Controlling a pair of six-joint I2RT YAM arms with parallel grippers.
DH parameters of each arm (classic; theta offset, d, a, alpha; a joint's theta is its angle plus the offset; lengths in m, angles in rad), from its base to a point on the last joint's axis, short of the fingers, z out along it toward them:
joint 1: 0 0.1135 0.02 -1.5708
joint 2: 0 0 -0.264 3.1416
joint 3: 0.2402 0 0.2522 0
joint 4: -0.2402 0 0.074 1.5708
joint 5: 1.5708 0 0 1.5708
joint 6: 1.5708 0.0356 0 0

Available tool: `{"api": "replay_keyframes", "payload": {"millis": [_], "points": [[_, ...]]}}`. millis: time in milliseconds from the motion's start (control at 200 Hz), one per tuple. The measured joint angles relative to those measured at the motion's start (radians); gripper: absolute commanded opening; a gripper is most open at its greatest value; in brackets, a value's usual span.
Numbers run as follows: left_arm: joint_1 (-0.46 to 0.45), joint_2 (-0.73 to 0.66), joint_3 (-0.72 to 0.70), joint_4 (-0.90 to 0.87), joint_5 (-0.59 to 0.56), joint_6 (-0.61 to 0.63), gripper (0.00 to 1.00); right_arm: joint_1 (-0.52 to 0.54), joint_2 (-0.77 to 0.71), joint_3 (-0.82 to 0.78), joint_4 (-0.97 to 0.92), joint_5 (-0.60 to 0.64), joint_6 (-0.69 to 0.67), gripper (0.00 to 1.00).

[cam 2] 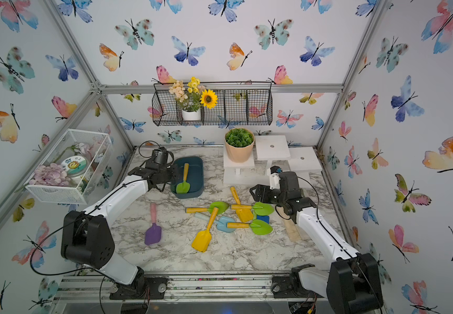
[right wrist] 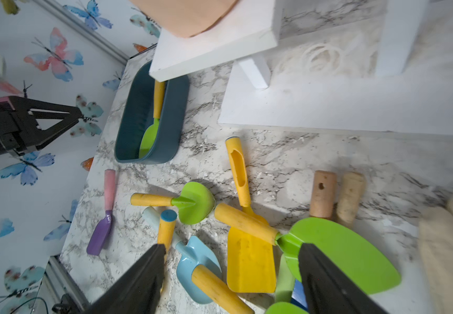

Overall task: Put the shovel into the storage box
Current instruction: Place the shovel in the storage box, then pick up the shovel from the center of the board.

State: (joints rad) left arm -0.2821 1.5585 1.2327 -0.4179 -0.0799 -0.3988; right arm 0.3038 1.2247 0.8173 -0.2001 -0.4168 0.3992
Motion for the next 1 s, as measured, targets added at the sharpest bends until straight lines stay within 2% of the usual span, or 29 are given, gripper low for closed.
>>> {"api": "replay_keyframes", "payload": {"millis": [170, 200, 315, 355, 451, 661, 841, 1001], "points": [[-0.008, -0.148, -0.153, -0.006, -0.003, -0.069, 0.51, 0.116, 0.069, 0.058, -0.005, -0.032, -0.055, 0.81], [-0.008, -0.171, -0.176, -0.007, -0.008, -0.081, 0.54, 0.138, 0.082, 0.068, -0.006, -0.032, -0.064, 0.81], [-0.008, -0.262, -0.273, -0.013, -0.035, -0.135, 0.54, 0.216, 0.13, 0.102, -0.006, -0.032, -0.093, 0.81], [-0.008, -0.285, -0.303, -0.016, -0.044, -0.153, 0.6, 0.242, 0.147, 0.111, -0.006, -0.031, -0.101, 0.81], [-0.008, -0.329, -0.364, -0.03, -0.065, -0.202, 0.6, 0.302, 0.184, 0.13, -0.006, -0.024, -0.114, 0.81], [0.037, -0.35, -0.479, -0.044, -0.088, -0.289, 0.52, 0.393, 0.272, 0.175, 0.005, -0.019, -0.131, 0.81], [0.132, -0.35, -0.574, -0.034, -0.089, -0.346, 0.53, 0.425, 0.32, 0.196, 0.021, -0.021, -0.132, 0.81], [0.154, -0.332, -0.588, -0.01, -0.09, -0.362, 0.53, 0.431, 0.329, 0.21, 0.038, -0.02, -0.132, 0.81]]}}
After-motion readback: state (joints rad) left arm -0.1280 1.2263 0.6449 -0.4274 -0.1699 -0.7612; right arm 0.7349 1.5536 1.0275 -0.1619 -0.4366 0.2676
